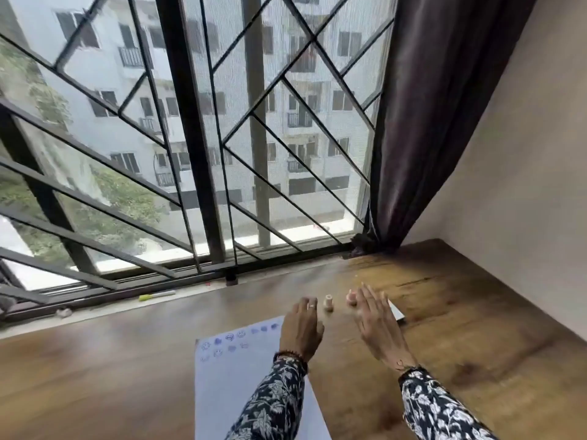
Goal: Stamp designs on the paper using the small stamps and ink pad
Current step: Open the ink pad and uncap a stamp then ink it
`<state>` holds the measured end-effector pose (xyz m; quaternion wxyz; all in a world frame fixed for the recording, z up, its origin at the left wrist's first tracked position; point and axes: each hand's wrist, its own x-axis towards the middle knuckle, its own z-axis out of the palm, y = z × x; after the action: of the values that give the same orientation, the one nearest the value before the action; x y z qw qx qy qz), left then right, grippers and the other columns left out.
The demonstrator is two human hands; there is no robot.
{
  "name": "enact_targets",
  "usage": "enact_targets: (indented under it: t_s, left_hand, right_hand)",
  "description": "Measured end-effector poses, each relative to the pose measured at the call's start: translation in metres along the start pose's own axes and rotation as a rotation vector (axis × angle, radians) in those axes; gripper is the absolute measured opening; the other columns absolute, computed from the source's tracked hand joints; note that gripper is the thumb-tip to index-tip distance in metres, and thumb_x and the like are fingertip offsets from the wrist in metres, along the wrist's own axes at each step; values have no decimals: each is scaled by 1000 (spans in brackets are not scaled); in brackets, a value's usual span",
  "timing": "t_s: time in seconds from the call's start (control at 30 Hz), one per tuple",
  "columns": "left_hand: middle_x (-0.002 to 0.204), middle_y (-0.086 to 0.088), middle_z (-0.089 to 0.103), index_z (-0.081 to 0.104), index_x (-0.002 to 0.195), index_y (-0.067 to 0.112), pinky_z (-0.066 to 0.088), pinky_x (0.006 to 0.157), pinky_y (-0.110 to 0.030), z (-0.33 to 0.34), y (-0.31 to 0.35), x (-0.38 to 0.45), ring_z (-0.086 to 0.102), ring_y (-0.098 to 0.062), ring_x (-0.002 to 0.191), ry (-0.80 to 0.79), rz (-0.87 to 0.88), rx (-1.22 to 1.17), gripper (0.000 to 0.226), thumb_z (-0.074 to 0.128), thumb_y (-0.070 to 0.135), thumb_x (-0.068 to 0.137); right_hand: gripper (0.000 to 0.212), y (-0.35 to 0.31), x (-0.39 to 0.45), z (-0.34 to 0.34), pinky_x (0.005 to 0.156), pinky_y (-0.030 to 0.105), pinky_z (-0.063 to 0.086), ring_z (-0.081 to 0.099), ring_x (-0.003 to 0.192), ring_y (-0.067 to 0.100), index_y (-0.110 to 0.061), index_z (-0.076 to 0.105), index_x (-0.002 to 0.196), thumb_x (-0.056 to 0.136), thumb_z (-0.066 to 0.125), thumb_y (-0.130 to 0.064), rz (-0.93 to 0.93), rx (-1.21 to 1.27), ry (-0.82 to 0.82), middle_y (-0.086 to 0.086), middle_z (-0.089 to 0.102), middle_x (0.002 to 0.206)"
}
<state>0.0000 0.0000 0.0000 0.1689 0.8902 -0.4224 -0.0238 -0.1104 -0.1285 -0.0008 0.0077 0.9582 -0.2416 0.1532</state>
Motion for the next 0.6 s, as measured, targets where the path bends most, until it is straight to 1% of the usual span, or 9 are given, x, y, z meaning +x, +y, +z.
enact_targets:
  t_s: [0.07,0.1,0.17,0.2,0.23,0.3,0.4,0.47,0.6]
  left_hand:
    - [132,-11,49,35,133,9,30,104,-45,18,16,4,49,-30,116,-49,11,9,51,46,27,86]
    - [132,-9,50,36,132,11,27,105,-49,25,23,4,52,-29,113,-52,6,47,53,47,31,84]
    - [141,-8,44,36,132,13,28,105,-53,39,34,9,52,-28,116,-97,3,82,54,47,35,84]
    - [144,-10,39,35,132,11,30,105,-48,48,38,14,47,-28,122,-141,13,56,53,46,34,86]
    - [145,-12,37,35,132,9,33,105,-43,54,42,21,41,-28,127,-184,21,3,52,47,32,87]
    - [141,-14,39,34,133,6,34,105,-36,65,48,35,38,-27,128,-248,10,-75,52,49,29,89]
    - [131,-16,43,35,133,9,30,105,-38,77,57,58,39,-28,123,-251,14,-82,48,46,26,90]
    - [126,-15,44,33,136,15,26,105,-40,83,60,68,40,-29,121,-224,-39,-133,47,42,21,91]
    - [121,-18,47,54,119,7,32,104,-40,81,62,84,43,-31,115,-141,-103,-354,34,46,10,86]
  right_hand:
    - [45,18,-6,8,109,48,36,47,128,32,2,43,132,95,38,-23,79,73,-41,20,50,137]
    - [42,28,-10,13,102,47,44,54,120,34,4,49,126,91,51,-18,109,90,-16,22,57,129]
    - [32,43,-15,17,77,44,57,68,92,37,6,62,107,80,65,-11,212,142,-57,24,69,102]
    - [28,49,-16,19,66,42,58,69,80,37,5,65,100,78,66,-13,245,151,-70,23,70,92]
    - [28,56,-15,23,60,40,57,68,75,36,4,65,98,78,66,-17,260,152,-51,21,70,87]
    - [36,70,-11,29,67,43,54,65,83,38,2,61,107,80,69,-20,305,196,-43,20,67,96]
    - [43,89,-4,44,88,44,46,54,107,37,0,51,123,84,62,-14,416,283,-35,19,57,119]
    - [38,95,0,54,91,45,42,52,108,38,0,53,121,85,59,-9,447,339,-21,21,57,118]
    - [34,96,12,56,92,46,41,52,106,40,0,57,118,85,58,-5,535,445,-14,24,58,113]
